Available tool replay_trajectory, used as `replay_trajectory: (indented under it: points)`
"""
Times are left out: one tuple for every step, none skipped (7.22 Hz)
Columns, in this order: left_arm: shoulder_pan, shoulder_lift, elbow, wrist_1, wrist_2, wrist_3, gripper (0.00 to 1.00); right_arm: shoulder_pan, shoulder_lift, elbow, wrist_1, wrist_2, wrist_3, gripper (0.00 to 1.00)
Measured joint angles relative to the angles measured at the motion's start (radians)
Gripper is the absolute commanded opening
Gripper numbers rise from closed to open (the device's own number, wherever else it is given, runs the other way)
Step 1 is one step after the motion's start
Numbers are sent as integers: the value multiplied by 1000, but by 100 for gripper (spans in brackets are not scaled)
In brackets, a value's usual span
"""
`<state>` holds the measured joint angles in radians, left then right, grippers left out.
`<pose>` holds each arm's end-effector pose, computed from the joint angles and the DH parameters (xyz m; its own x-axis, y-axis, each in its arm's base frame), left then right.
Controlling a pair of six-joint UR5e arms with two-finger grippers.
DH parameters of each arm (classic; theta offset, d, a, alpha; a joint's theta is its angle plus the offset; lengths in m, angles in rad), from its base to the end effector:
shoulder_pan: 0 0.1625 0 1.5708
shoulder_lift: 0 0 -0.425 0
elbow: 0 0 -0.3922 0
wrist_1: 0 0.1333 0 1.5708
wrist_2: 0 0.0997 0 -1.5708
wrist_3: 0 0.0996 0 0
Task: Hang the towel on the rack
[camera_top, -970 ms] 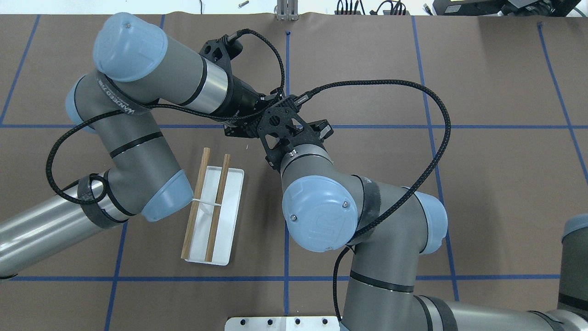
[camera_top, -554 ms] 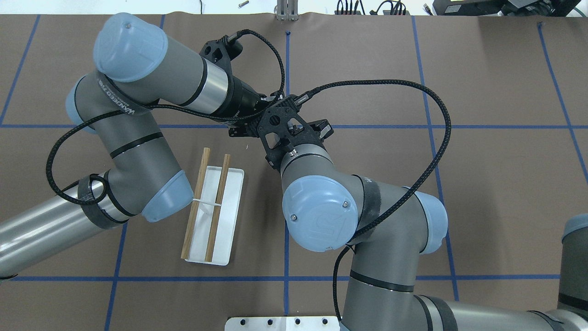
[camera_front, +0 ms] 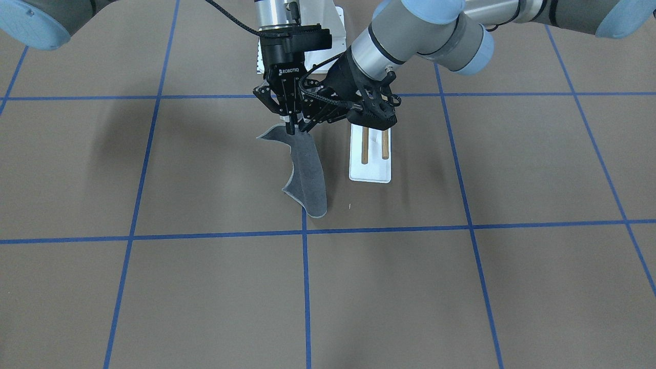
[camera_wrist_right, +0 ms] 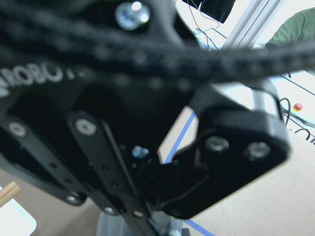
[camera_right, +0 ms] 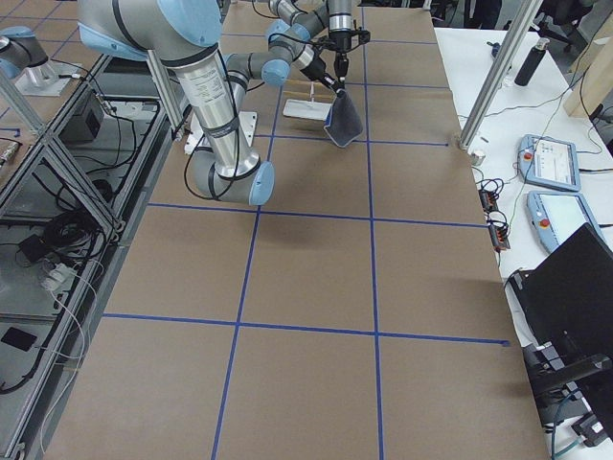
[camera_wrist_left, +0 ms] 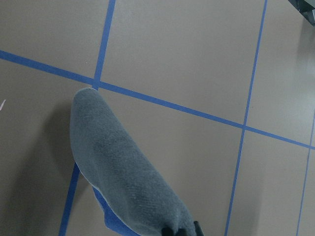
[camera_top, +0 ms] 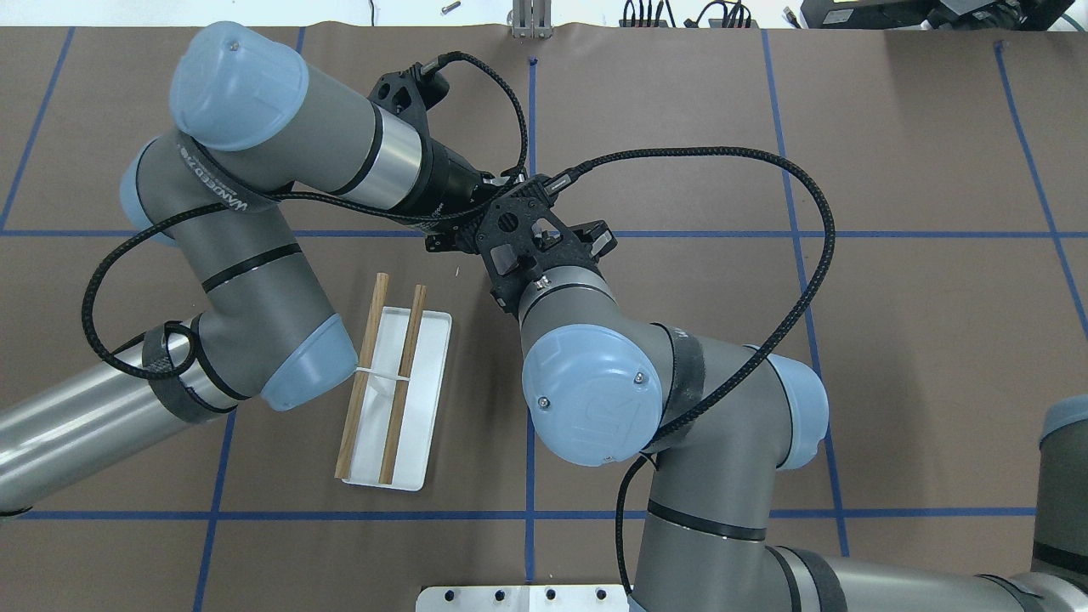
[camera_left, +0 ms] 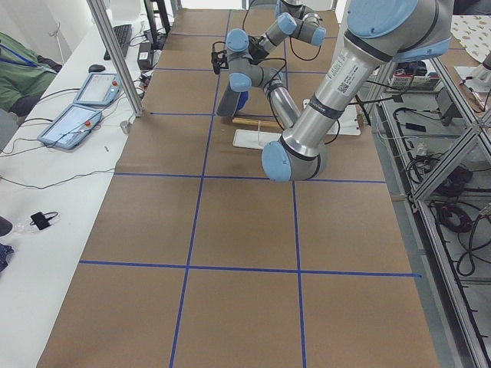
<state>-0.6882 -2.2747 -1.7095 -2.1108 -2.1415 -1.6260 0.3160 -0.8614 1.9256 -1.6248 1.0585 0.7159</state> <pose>0.4416 -0.4660 0.1115 0.1374 -0.1731 -0.9753 0.1324 0.9790 -0.1551 -0.5077 -0.3576 0.1037 0.8338 -0.4193 0.3592 -0.0554 0.5837 0.8101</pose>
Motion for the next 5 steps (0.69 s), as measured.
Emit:
replay_trajectory:
  points:
    - [0, 0, -1, 0, 0, 2, 0, 1, 0, 3, 1, -11, 4, 68]
    - [0, 1, -1, 0, 0, 4, 0, 2, -1, 8, 0, -20, 12, 83]
    - [0, 2, -1, 0, 0, 6, 0, 4, -4, 14, 1, -24, 31, 91]
    - [-1, 3, -1, 0, 0, 8, 0, 7, -9, 19, 2, -25, 45, 95]
    - [-1, 3, -1, -2, 0, 10, 0, 10, -16, 26, 3, -23, 48, 96]
